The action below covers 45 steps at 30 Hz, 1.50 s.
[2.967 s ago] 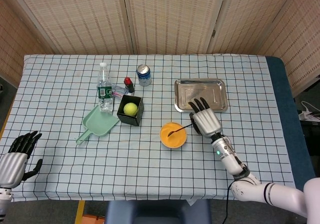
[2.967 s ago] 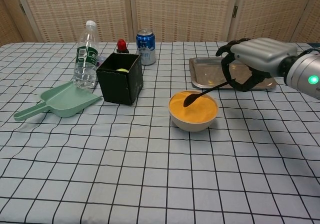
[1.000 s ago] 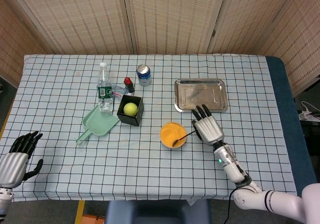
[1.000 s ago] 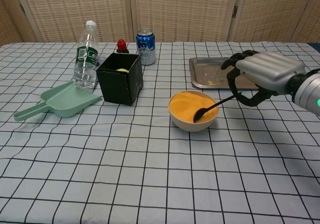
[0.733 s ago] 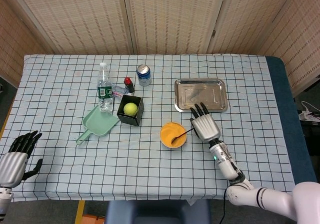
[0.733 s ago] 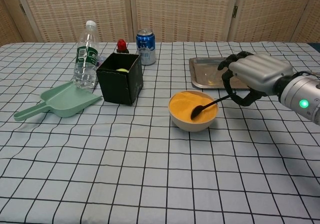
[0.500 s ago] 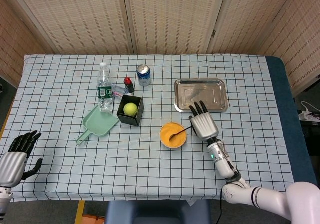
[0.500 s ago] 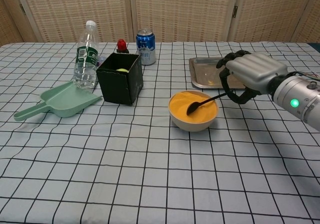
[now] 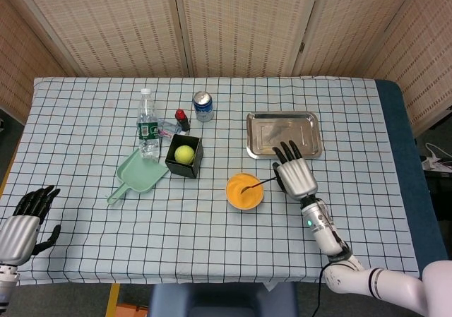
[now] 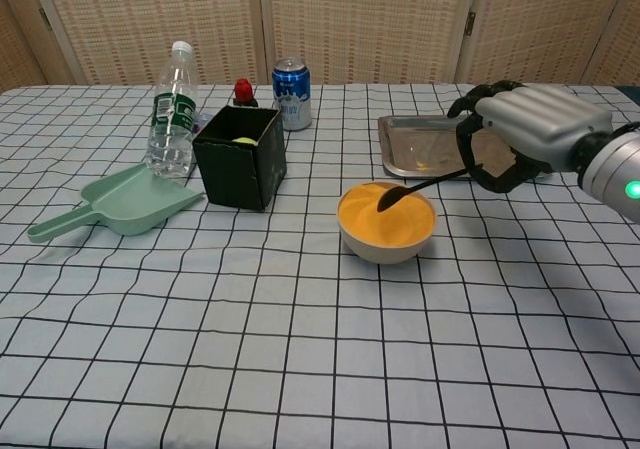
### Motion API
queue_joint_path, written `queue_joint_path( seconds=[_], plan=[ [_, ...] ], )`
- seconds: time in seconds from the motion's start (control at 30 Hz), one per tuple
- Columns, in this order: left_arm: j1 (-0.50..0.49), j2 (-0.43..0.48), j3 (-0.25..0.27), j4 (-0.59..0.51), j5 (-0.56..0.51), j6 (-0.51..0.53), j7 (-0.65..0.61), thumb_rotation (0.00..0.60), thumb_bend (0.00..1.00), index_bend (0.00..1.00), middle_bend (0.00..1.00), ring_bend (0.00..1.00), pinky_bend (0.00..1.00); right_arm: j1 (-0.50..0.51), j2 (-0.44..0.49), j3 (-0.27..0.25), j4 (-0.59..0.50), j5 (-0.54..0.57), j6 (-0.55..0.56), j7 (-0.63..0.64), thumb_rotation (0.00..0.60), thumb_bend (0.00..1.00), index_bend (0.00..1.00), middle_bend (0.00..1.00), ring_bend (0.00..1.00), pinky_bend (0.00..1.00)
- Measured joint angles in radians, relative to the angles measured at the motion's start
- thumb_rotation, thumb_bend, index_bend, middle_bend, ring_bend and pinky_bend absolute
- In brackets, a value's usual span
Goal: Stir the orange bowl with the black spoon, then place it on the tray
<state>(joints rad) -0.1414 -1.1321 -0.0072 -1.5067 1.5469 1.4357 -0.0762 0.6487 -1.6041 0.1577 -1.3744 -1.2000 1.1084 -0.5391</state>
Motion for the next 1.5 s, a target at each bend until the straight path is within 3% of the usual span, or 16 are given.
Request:
queue_joint_path(
  seconds=[0.37,0.63,0.97,1.5],
  plan=[
    [-0.001,0.001,0.002,-0.004,0.003,-0.001,0.002,0.6,0.45,0.0,0.0,0.0,0.08,-0.003,0.019,-0.04,-0.042,0.0,-0.055,-0.014,0.6,0.74,0.97,0.14,0.0,0.01],
    [0.0,0.002,0.004,-0.001,0.005,-0.001,-0.004,0.6,0.45,0.0,0.0,0.0,0.08,0.009,-0.019,-0.043,-0.001,0.006,-0.063,-0.049,0.6,0.74,0.97,0.14,0.0,0.01],
    [-0.004,0.003,0.005,0.01,0.009,-0.004,-0.01,0.6,0.45,0.0,0.0,0.0,0.08,0.034,-0.067,-0.012,0.044,0.032,-0.049,-0.127,0.6,0.75,0.97,0.14,0.0,0.01],
    [-0.005,0.021,0.013,0.0,0.023,-0.002,-0.06,0.6,0.45,0.0,0.0,0.0,0.08,0.056,-0.102,0.028,0.026,0.124,0.011,-0.308,0.6,0.75,0.97,0.14,0.01,0.02]
  ],
)
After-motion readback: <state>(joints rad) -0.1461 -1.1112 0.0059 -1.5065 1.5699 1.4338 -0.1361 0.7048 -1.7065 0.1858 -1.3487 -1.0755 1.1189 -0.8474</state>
